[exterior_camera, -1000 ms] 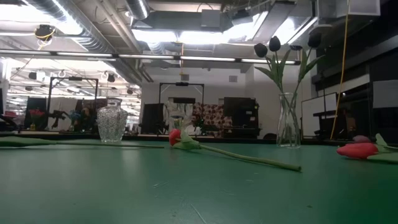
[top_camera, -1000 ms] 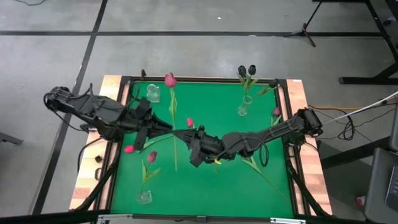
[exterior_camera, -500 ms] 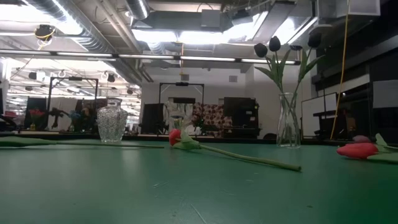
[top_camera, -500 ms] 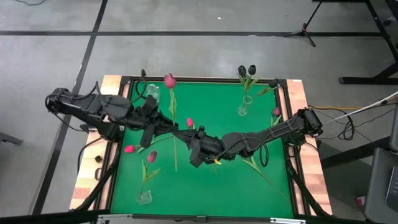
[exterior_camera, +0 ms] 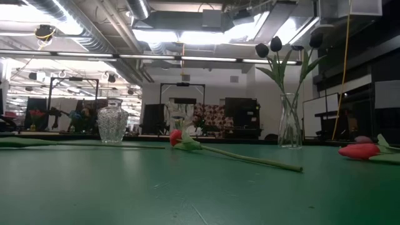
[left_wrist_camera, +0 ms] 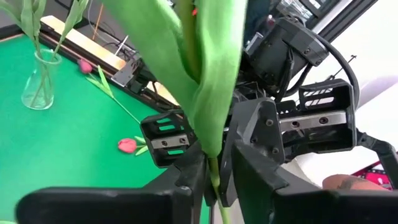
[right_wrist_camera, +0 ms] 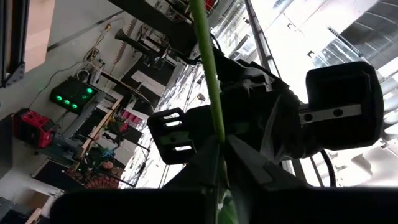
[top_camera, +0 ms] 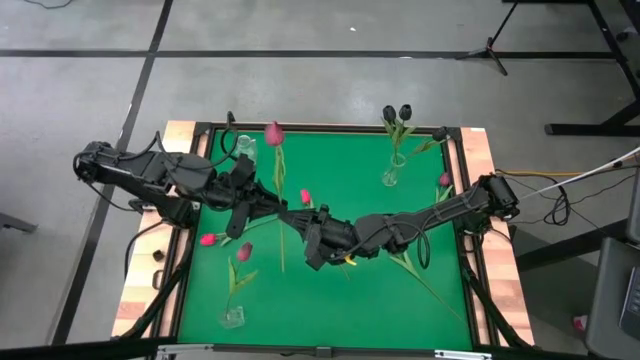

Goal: Sort flowers into vase by color
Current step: Put the left dark red flower into the bottom transparent vase

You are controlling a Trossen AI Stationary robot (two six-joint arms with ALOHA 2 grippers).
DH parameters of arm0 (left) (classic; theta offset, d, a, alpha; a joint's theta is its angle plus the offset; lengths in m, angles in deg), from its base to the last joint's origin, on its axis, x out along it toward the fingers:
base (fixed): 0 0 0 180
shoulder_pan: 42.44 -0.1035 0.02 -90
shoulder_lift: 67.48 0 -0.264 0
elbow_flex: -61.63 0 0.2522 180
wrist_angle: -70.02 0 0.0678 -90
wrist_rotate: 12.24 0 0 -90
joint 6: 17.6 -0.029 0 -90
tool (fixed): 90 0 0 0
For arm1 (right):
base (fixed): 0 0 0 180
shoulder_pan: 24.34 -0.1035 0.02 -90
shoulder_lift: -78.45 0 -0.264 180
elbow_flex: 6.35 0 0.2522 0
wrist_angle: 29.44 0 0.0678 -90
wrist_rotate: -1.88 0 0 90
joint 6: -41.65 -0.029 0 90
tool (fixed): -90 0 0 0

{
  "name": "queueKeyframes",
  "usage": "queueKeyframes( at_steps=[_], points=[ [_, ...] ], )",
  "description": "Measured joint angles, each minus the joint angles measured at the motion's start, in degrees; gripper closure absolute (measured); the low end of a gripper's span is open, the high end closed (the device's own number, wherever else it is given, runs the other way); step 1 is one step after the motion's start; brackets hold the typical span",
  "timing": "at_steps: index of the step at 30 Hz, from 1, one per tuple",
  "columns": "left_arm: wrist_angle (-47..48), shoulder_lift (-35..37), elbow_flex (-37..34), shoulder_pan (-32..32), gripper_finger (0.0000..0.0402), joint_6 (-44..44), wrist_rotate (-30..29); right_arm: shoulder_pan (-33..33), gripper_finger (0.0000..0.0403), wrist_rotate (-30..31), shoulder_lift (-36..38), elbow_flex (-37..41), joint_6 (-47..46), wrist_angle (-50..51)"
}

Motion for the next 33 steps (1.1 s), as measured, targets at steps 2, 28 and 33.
queueKeyframes(
  at_steps=[2,28,33],
  points=[
    [0.00,0.00,0.00,0.00,0.0348,-0.74,-0.12,-0.02,0.0374,0.29,0.00,0.00,-0.06,-0.02],
    [-0.26,0.09,0.00,0.00,0.0391,-3.02,-3.29,-0.46,0.0314,10.05,-0.02,-0.02,-7.80,0.37],
    [-0.48,0.18,0.00,0.07,0.0391,-3.00,-3.23,-0.44,0.0229,12.01,-0.07,-0.02,-10.46,-0.01]
  ],
)
